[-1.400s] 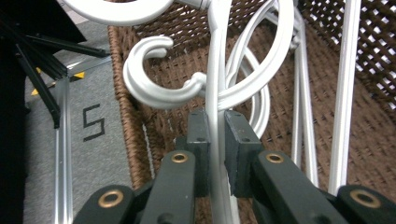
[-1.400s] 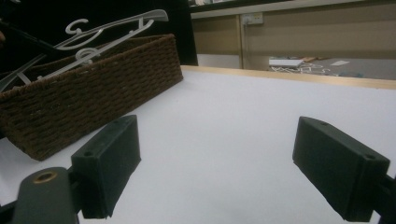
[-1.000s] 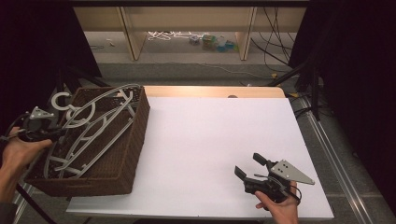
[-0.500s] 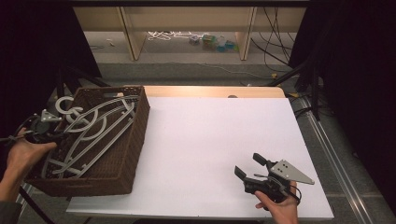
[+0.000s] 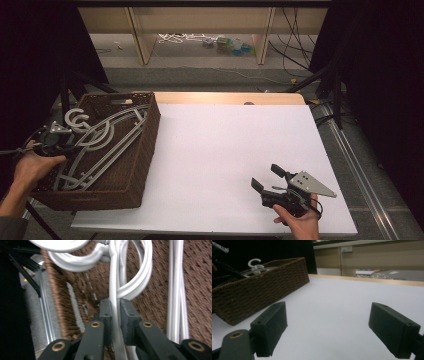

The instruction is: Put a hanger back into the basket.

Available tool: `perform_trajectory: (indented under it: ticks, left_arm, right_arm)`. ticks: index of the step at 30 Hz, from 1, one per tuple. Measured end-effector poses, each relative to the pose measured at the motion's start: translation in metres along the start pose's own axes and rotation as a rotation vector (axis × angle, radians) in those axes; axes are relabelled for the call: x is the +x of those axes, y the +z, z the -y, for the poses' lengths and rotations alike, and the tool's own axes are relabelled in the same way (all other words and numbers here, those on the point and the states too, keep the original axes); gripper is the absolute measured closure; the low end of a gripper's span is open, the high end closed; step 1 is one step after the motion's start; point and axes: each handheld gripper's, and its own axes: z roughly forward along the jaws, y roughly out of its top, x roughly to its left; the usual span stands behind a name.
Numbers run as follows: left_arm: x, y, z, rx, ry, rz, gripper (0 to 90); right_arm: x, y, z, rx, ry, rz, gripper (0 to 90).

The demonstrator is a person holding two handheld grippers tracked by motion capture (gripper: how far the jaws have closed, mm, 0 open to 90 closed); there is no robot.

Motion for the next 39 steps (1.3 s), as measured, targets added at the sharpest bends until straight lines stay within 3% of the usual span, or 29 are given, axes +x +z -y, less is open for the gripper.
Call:
perform_trajectory:
  ticks: [9,12,14,16,17,18,20,22,25,29,31,32,36,39]
  left_arm:
    - [-0.002,0.005,0.001,0.015,-0.004,0.042,76.8]
    - [-0.003,0.005,0.0,0.041,0.022,0.049,70.5]
    - [-0.003,0.006,0.0,0.033,-0.007,0.054,67.4]
    - [-0.002,0.005,-0.002,-0.013,-0.076,0.084,59.7]
    - [-0.003,0.004,-0.003,-0.032,-0.106,0.087,53.7]
    - [-0.005,0.001,-0.005,-0.056,-0.117,0.073,49.9]
    - [-0.008,-0.003,-0.01,-0.08,-0.119,0.056,44.6]
    - [-0.014,-0.008,-0.016,-0.114,-0.132,0.044,39.8]
    - [-0.023,-0.017,-0.024,-0.173,-0.137,0.045,37.3]
    - [-0.034,-0.031,-0.028,-0.276,-0.179,0.082,34.6]
    - [-0.044,-0.034,-0.03,-0.311,-0.177,0.097,32.8]
    - [-0.052,-0.035,-0.032,-0.354,-0.199,0.11,31.5]
    - [-0.071,-0.043,-0.037,-0.435,-0.189,0.131,26.3]
    - [-0.082,-0.048,-0.041,-0.492,-0.21,0.159,22.5]
  right_arm:
    - [0.0,0.001,0.001,-0.008,0.001,-0.003,16.1]
    - [-0.001,0.001,0.0,-0.003,-0.009,-0.005,16.1]
    - [-0.001,0.002,0.001,-0.014,-0.013,-0.002,16.1]
    - [0.001,0.001,0.0,-0.002,0.011,-0.008,16.1]
    - [0.0,0.0,-0.001,0.011,0.0,-0.001,16.1]
    - [0.0,0.001,0.0,-0.01,-0.002,-0.005,16.1]
    - [-0.001,0.002,0.001,-0.016,-0.006,-0.002,16.1]
    - [0.0,-0.001,-0.001,0.018,-0.004,0.008,16.1]
    - [0.001,0.001,0.0,-0.002,0.005,-0.007,16.1]
    - [0.001,-0.001,-0.001,0.023,0.001,0.006,16.0]
    - [0.001,0.001,0.0,-0.003,0.001,-0.006,16.0]
    - [0.001,0.0,0.0,0.001,-0.005,-0.002,16.1]
    - [0.001,0.0,0.0,0.011,-0.005,0.001,16.0]
    - [0.001,0.0,0.0,0.008,-0.011,0.001,16.0]
